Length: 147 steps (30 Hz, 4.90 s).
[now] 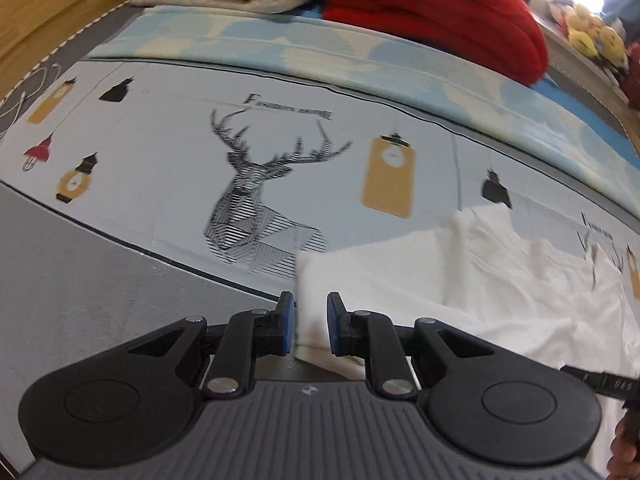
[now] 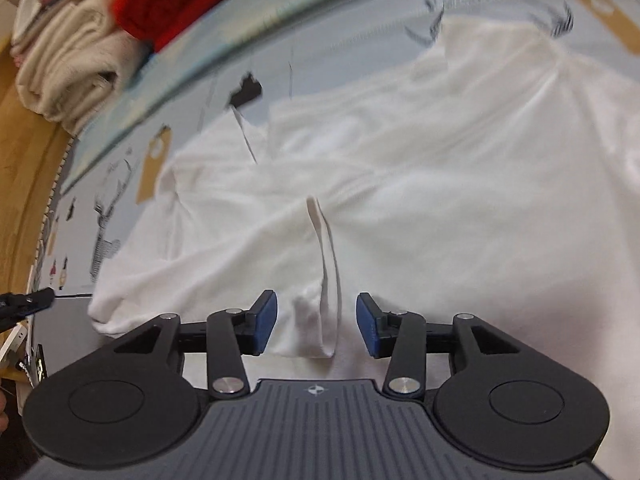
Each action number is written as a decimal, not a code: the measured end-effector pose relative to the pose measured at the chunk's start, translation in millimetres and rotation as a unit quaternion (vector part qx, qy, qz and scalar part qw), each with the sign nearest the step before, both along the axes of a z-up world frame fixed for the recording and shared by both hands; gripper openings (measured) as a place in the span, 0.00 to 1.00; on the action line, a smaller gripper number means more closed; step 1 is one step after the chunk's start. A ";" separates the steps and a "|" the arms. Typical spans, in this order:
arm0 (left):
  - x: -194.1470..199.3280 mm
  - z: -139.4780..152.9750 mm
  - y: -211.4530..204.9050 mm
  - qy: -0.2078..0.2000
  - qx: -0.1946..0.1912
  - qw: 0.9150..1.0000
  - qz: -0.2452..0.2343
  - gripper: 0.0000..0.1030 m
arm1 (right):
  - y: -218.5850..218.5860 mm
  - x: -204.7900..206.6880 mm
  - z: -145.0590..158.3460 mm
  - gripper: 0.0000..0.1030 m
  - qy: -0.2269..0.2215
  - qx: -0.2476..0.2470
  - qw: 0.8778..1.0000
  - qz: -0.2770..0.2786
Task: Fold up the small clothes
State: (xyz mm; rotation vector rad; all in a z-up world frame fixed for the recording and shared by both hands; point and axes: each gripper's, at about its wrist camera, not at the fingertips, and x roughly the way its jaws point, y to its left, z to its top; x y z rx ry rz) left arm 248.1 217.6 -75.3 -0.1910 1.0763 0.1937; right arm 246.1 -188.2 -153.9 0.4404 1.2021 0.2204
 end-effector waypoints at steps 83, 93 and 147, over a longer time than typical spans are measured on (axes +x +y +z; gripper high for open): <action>-14.8 -58.9 -136.7 0.025 0.089 0.937 -0.338 0.17 | -176.5 2.0 18.0 0.40 0.006 0.001 0.971 -0.239; -14.6 -62.4 -139.8 0.031 0.098 0.935 -0.339 0.11 | -154.1 5.3 28.6 0.05 -0.016 -0.028 0.986 -0.166; 91.0 -61.4 -81.5 -0.059 -0.011 0.995 -0.075 0.03 | -160.7 -16.7 42.0 0.44 -0.049 -0.066 0.990 -0.112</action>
